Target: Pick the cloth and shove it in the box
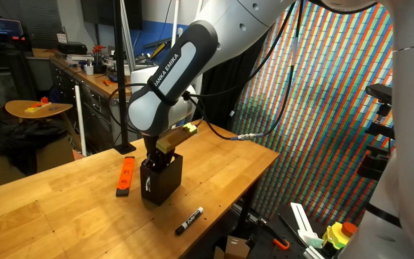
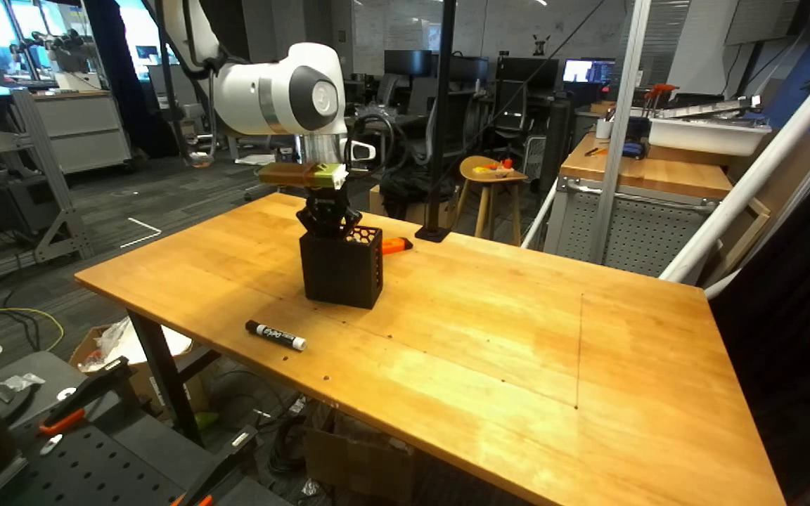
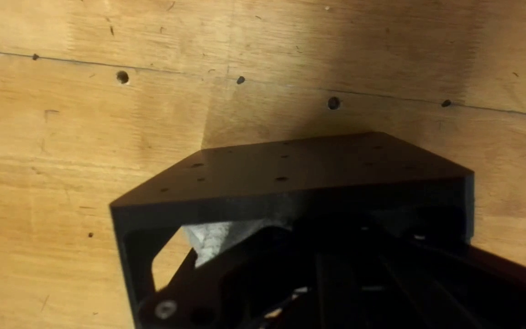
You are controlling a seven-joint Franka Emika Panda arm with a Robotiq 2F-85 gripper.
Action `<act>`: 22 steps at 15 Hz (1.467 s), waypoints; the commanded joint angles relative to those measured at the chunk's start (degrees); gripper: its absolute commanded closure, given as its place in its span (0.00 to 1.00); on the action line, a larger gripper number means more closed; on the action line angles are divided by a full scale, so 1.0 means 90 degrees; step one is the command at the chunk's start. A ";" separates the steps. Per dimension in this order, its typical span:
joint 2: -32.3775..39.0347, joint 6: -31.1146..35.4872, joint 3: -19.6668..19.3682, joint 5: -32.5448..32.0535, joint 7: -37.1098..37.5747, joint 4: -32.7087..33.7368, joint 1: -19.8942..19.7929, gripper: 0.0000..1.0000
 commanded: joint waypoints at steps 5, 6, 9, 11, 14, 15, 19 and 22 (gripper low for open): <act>0.0429 0.0205 0.0277 0.0611 -0.0427 0.0069 -0.0092 1.00; 0.0425 0.0195 0.0294 0.0657 -0.0464 0.0059 -0.0100 1.00; 0.0239 0.0119 0.0302 0.0761 -0.0564 -0.0011 -0.0114 1.00; 0.0011 0.0058 0.0257 0.0688 -0.0543 -0.0071 -0.0079 1.00; -0.0321 -0.0032 0.0187 0.0565 -0.0468 -0.0131 -0.0035 1.00; -0.0457 -0.0051 0.0168 0.0527 -0.0440 -0.0159 -0.0023 1.00; -0.1094 -0.0085 0.0104 0.0389 -0.0308 -0.0282 0.0000 1.00; -0.1609 -0.0092 0.0137 0.0498 -0.0228 -0.0398 -0.0019 1.00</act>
